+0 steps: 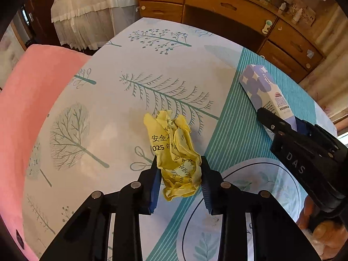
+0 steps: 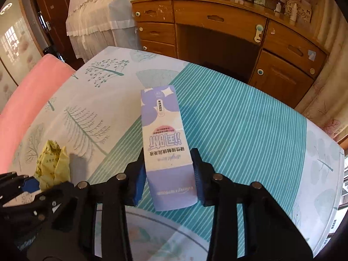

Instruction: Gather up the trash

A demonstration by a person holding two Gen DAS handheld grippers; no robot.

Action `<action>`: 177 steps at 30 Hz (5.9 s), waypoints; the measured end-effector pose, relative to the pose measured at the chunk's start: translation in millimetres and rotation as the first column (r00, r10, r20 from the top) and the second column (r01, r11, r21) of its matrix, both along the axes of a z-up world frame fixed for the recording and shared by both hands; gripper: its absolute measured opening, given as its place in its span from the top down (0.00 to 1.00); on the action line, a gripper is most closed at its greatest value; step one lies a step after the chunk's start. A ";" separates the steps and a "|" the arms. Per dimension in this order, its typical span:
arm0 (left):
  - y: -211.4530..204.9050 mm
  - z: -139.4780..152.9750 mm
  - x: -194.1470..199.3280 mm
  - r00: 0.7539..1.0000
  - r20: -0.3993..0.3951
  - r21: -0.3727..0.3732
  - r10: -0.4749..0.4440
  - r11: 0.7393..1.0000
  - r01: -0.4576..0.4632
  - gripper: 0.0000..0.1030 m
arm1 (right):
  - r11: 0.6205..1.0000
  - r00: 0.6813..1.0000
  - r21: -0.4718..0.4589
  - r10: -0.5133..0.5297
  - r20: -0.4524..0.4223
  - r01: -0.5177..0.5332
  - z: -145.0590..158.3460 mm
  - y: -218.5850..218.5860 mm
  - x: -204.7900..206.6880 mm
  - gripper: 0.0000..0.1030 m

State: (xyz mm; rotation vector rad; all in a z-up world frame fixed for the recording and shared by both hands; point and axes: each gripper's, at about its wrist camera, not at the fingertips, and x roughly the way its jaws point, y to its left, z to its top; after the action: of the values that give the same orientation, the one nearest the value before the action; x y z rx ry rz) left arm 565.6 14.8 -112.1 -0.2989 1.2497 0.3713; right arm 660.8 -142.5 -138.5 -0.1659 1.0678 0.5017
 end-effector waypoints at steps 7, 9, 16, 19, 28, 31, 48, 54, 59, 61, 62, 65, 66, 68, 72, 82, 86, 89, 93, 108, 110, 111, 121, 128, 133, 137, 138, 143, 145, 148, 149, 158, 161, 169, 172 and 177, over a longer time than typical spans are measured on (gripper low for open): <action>-2.2 26.1 -22.4 1.000 0.023 0.026 -0.017 1.000 0.016 0.68 | 1.000 1.000 0.016 0.002 -0.020 -0.002 17.3 -17.5 -45.2 0.67; -4.4 34.8 -32.1 0.999 0.033 0.027 -0.025 0.999 0.024 0.68 | 0.999 0.999 0.030 -0.010 -0.036 0.011 23.4 -25.1 -61.4 0.67; -19.8 64.4 -72.5 0.995 0.060 0.012 -0.082 0.997 0.082 0.68 | 0.995 0.995 0.063 -0.075 -0.059 0.078 52.0 -53.7 -117.3 0.67; -24.6 78.3 -93.3 0.991 0.075 -0.007 -0.114 0.993 0.115 0.68 | 0.991 0.992 0.078 -0.107 -0.059 0.112 68.4 -64.2 -141.8 0.67; -28.3 132.9 -169.5 0.960 0.133 -0.012 -0.246 0.968 0.249 0.68 | 0.969 0.974 0.095 -0.226 -0.031 0.228 127.2 -83.5 -232.1 0.67; -20.8 151.4 -198.6 0.946 0.149 -0.011 -0.288 0.956 0.293 0.68 | 0.958 0.964 0.107 -0.267 -0.021 0.268 146.2 -82.1 -268.4 0.67; 76.7 231.9 -389.5 0.842 0.261 -0.004 -0.472 0.872 0.490 0.68 | 0.882 0.886 0.122 -0.463 0.035 0.456 231.9 -13.3 -503.0 0.67; 93.4 220.8 -448.8 0.800 0.233 -0.026 -0.552 0.819 0.573 0.68 | 0.853 0.858 0.109 -0.514 0.017 0.510 236.5 9.5 -574.6 0.67; 88.8 201.1 -484.0 0.773 0.184 -0.060 -0.607 0.778 0.625 0.68 | 0.842 0.845 0.076 -0.533 -0.045 0.535 228.2 16.9 -616.6 0.67; 81.9 196.0 -494.9 0.764 0.174 -0.067 -0.622 0.766 0.639 0.68 | 0.840 0.842 0.058 -0.536 -0.064 0.540 222.2 16.2 -626.4 0.67; 76.9 193.0 -497.6 0.758 0.170 -0.070 -0.629 0.760 0.646 0.68 | 0.838 0.839 0.051 -0.539 -0.074 0.543 219.5 16.6 -631.5 0.67; 61.9 183.8 -506.0 0.743 0.149 -0.075 -0.653 0.742 0.667 0.68 | 0.834 0.832 0.037 -0.545 -0.104 0.551 207.5 12.0 -640.3 0.67; 56.4 179.7 -507.6 0.739 0.141 -0.077 -0.659 0.736 0.672 0.68 | 0.833 0.830 0.035 -0.545 -0.115 0.552 202.5 9.4 -641.2 0.67; 45.3 167.6 -508.4 0.730 0.118 -0.084 -0.673 0.726 0.682 0.68 | 0.831 0.825 0.027 -0.548 -0.137 0.556 191.3 6.6 -648.3 0.67; 24.1 136.8 -518.5 0.721 0.063 -0.097 -0.690 0.715 0.693 0.68 | 0.824 0.809 0.016 -0.552 -0.203 0.566 154.9 -9.2 -647.5 0.67; -17.8 -5.3 -555.0 0.722 -0.024 -0.177 -0.692 0.713 0.678 0.68 | 0.877 0.825 -0.025 -0.461 -0.326 0.480 2.0 -30.4 -677.8 0.67; -22.0 -77.1 -561.5 0.753 -0.023 -0.237 -0.658 0.735 0.635 0.68 | 0.885 0.819 -0.021 -0.439 -0.369 0.465 -68.4 -39.7 -684.7 0.66; -25.3 -130.6 -561.6 0.762 -0.043 -0.246 -0.646 0.746 0.619 0.68 | 0.886 0.815 -0.023 -0.435 -0.383 0.462 -115.5 -45.8 -686.0 0.66; -28.2 -189.0 -555.8 0.764 -0.048 -0.260 -0.644 0.746 0.613 0.67 | 0.878 0.799 -0.026 -0.446 -0.403 0.477 -170.1 -54.5 -683.6 0.66; -19.0 -306.4 -534.8 0.713 -0.029 -0.221 -0.700 0.701 0.678 0.07 | 0.889 0.821 -0.023 -0.431 -0.375 0.457 -284.1 -71.9 -664.4 0.28; -14.1 -309.8 -535.7 0.717 -0.027 -0.212 -0.697 0.704 0.677 0.07 | 0.892 0.827 -0.028 -0.429 -0.363 0.451 -288.5 -72.7 -665.2 0.28; -13.0 -309.8 -535.9 0.719 -0.025 -0.209 -0.695 0.707 0.676 0.07 | 0.891 0.827 -0.026 -0.431 -0.362 0.453 -289.0 -73.6 -664.6 0.28; -6.5 -284.1 -542.3 0.732 -0.019 -0.188 -0.681 0.721 0.666 0.07 | 0.897 0.834 -0.013 -0.416 -0.361 0.442 -272.7 -72.3 -668.1 0.28; -5.6 -258.2 -549.5 0.736 -0.020 -0.188 -0.676 0.726 0.662 0.07 | 0.901 0.841 -0.011 -0.409 -0.354 0.434 -249.3 -65.7 -666.5 0.28; -4.9 -225.8 -555.9 0.745 -0.020 -0.192 -0.666 0.734 0.651 0.07 | 0.899 0.840 -0.015 -0.416 -0.348 0.438 -218.5 -62.7 -669.2 0.28; -5.2 -185.4 -562.0 0.756 -0.016 -0.188 -0.654 0.745 0.640 0.07 | 0.894 0.837 -0.018 -0.425 -0.345 0.447 -181.6 -61.4 -674.2 0.28; -5.3 -173.7 -563.7 0.758 -0.013 -0.181 -0.652 0.747 0.639 0.07 | 0.893 0.837 -0.016 -0.427 -0.342 0.449 -170.5 -61.2 -675.4 0.28; -7.4 -106.7 -570.3 0.777 0.006 -0.121 -0.630 0.771 0.626 0.07 | 0.892 0.845 -0.011 -0.431 -0.317 0.451 -107.9 -57.3 -679.6 0.28; -7.3 -78.9 -571.5 0.787 0.015 -0.094 -0.617 0.783 0.615 0.07 | 0.892 0.846 -0.011 -0.433 -0.311 0.452 -81.6 -55.5 -680.2 0.28; -6.4 -37.8 -572.0 0.803 0.031 -0.057 -0.595 0.801 0.596 0.07 | 0.887 0.847 -0.004 -0.441 -0.298 0.461 -43.1 -53.7 -679.7 0.28; -5.9 -26.3 -570.7 0.808 0.035 -0.048 -0.588 0.807 0.589 0.07 | 0.886 0.847 -0.005 -0.444 -0.292 0.463 -31.4 -53.4 -680.1 0.28; 0.7 78.7 -556.5 0.852 0.055 0.013 -0.520 0.854 0.520 0.07 | 0.874 0.841 0.011 -0.464 -0.277 0.486 72.4 -52.2 -667.3 0.28; 3.6 114.3 -550.3 0.860 0.080 0.028 -0.503 0.864 0.503 0.07 | 0.871 0.847 0.029 -0.468 -0.252 0.490 108.5 -50.8 -660.7 0.28; 4.8 191.7 -531.2 0.878 0.143 0.075 -0.457 0.889 0.451 0.07 | 0.876 0.876 0.083 -0.463 -0.135 0.476 201.3 -47.6 -647.6 0.28; 3.6 211.6 -528.5 0.886 0.165 0.070 -0.433 0.901 0.428 0.07 | 0.875 0.878 0.084 -0.469 -0.099 0.477 225.8 -49.4 -642.4 0.28; -5.3 230.5 -531.7 0.889 0.185 0.075 -0.419 0.908 0.412 0.07 | 0.869 0.873 0.082 -0.487 -0.041 0.488 252.3 -52.6 -642.0 0.28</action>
State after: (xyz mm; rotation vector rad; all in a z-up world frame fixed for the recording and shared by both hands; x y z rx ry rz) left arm 34.0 9.5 118.4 -0.0306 1.0749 -0.0096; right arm 18.8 -195.1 113.8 0.1909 1.0564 0.0906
